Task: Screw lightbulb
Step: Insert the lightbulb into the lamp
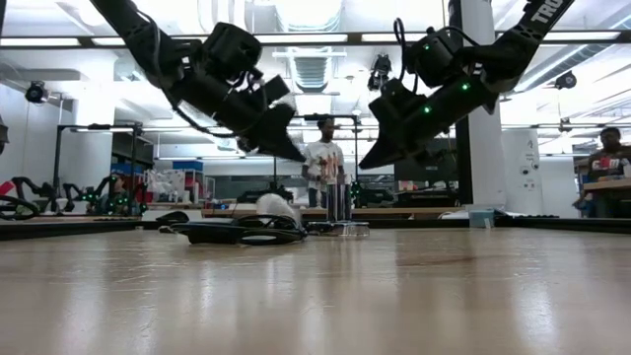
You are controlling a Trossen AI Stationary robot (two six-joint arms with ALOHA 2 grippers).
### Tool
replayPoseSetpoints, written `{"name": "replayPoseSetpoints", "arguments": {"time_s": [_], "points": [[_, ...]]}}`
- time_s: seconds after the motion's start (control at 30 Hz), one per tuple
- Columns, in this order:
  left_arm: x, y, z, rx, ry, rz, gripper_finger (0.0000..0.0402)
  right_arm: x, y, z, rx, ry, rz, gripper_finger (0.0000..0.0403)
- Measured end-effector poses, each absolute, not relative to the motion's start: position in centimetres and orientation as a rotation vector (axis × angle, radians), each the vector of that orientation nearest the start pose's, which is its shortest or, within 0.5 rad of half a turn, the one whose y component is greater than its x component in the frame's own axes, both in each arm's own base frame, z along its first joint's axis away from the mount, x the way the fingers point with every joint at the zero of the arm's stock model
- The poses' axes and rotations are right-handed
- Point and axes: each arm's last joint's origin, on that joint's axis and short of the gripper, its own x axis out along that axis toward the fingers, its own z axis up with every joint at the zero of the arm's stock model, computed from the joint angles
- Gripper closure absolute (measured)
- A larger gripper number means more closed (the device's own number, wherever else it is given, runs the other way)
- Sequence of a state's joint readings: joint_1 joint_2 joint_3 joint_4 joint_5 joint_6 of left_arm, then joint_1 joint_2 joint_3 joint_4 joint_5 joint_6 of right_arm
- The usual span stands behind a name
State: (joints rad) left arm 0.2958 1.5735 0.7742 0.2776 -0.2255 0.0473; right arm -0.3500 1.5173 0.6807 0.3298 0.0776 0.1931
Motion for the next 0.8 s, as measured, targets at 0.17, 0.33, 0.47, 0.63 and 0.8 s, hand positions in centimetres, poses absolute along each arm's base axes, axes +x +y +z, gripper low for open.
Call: {"name": "replayPoseSetpoints", "arguments": {"time_s": [0.17, 0.33, 0.47, 0.63, 0.8], "points": [[28.3, 9.9, 18.3, 0.091, 0.735, 0.670, 0.0399, 28.0, -10.4, 17.7, 0.287, 0.479, -0.454, 0.0403], [26.2, 9.5, 20.4, 0.114, 0.769, 0.760, 0.0395, 29.0, -10.7, 19.4, 0.323, 0.480, -0.402, 0.0403], [24.6, 9.2, 22.9, 0.114, 0.699, 0.798, 0.0400, 30.2, -11.3, 22.0, 0.292, 0.505, -0.396, 0.0403], [22.6, 8.6, 25.8, 0.086, 0.593, 0.816, 0.0397, 32.4, -13.2, 25.1, 0.284, 0.557, -0.420, 0.0403], [20.6, 8.0, 27.7, 0.045, 0.522, 0.830, 0.0395, 35.6, -15.4, 26.3, 0.278, 0.637, -0.437, 0.0403]]}}
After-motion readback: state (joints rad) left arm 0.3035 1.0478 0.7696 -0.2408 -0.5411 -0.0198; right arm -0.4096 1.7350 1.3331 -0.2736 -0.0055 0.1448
